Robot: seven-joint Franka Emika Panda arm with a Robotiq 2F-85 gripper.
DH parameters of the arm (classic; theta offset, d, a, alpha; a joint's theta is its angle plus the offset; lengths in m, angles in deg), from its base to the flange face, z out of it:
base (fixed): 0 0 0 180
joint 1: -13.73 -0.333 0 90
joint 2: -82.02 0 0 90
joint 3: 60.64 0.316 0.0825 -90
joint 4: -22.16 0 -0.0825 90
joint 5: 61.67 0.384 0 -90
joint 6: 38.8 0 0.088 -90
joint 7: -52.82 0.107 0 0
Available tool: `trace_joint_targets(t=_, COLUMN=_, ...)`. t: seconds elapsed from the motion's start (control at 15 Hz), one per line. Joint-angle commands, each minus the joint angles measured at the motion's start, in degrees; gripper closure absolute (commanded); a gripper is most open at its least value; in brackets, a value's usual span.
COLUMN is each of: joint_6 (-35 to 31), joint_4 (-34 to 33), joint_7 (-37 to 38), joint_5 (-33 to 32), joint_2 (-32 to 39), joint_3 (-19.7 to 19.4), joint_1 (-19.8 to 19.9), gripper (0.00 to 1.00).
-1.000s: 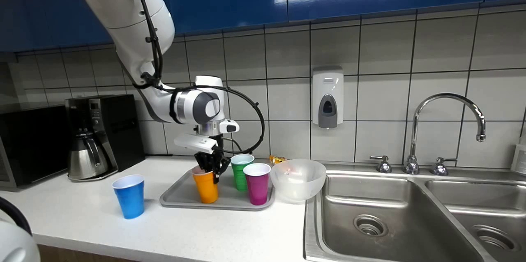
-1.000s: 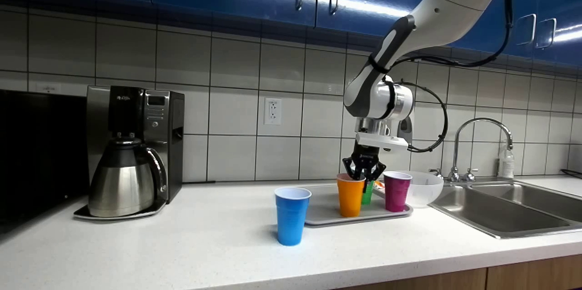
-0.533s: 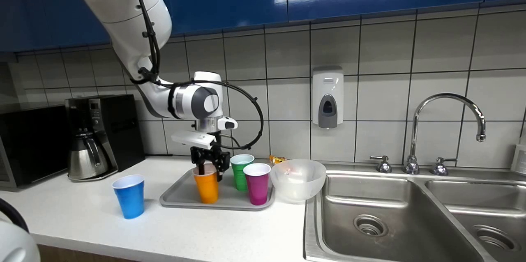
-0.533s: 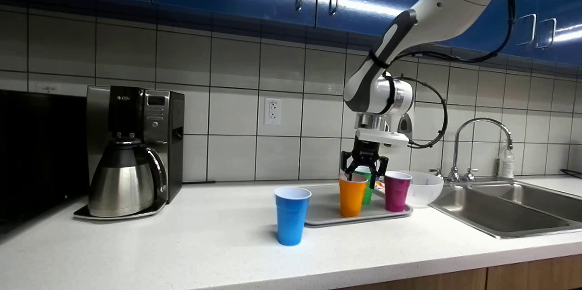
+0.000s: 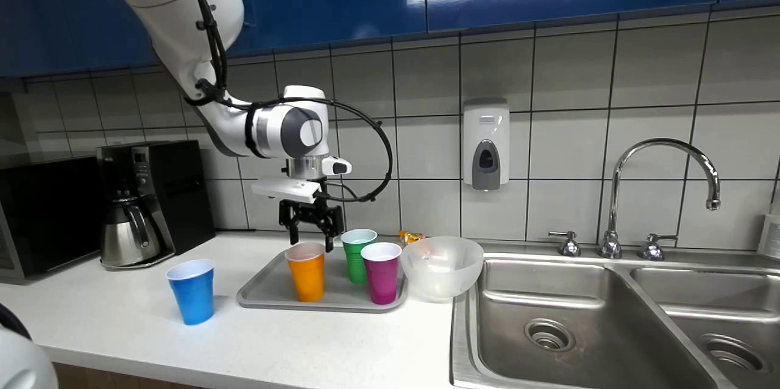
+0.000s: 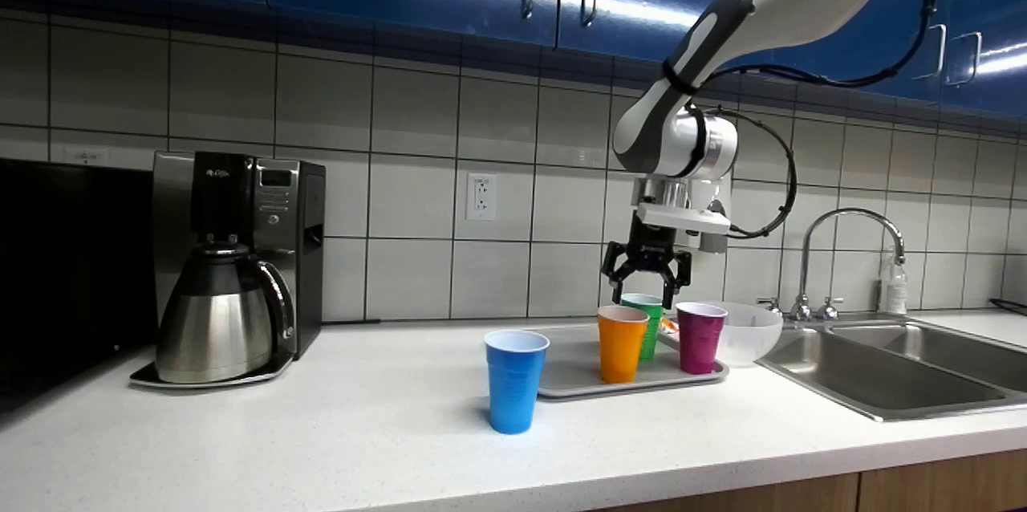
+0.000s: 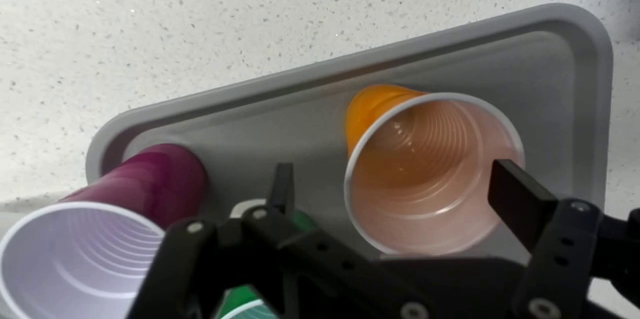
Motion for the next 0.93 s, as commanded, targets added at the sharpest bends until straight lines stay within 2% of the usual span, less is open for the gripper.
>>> trace_joint_targets(t=0.0, joint_6=1.85, joint_4=3.03, joint_7=-2.29, joint_5=0.14, joint_2=-5.22, joint_3=1.07, joint_1=0.84, gripper=0.00)
trace_joint_targets(t=0.53, joint_6=2.52, joint_4=7.81, joint_7=-4.21, joint_5=-1.16, joint_2=-13.04, joint_3=2.38, joint_1=-0.26, gripper=0.00)
trace_joint_targets(t=0.6, joint_6=1.17, joint_4=4.97, joint_7=-2.93, joint_5=-0.11, joint_2=-9.39, joint_3=2.19, joint_1=-0.02, gripper=0.00)
trace_joint_targets(t=0.87, joint_6=1.42, joint_4=6.73, joint_7=-3.32, joint_5=-0.15, joint_2=-11.31, joint_3=2.38, joint_1=-0.26, gripper=0.00)
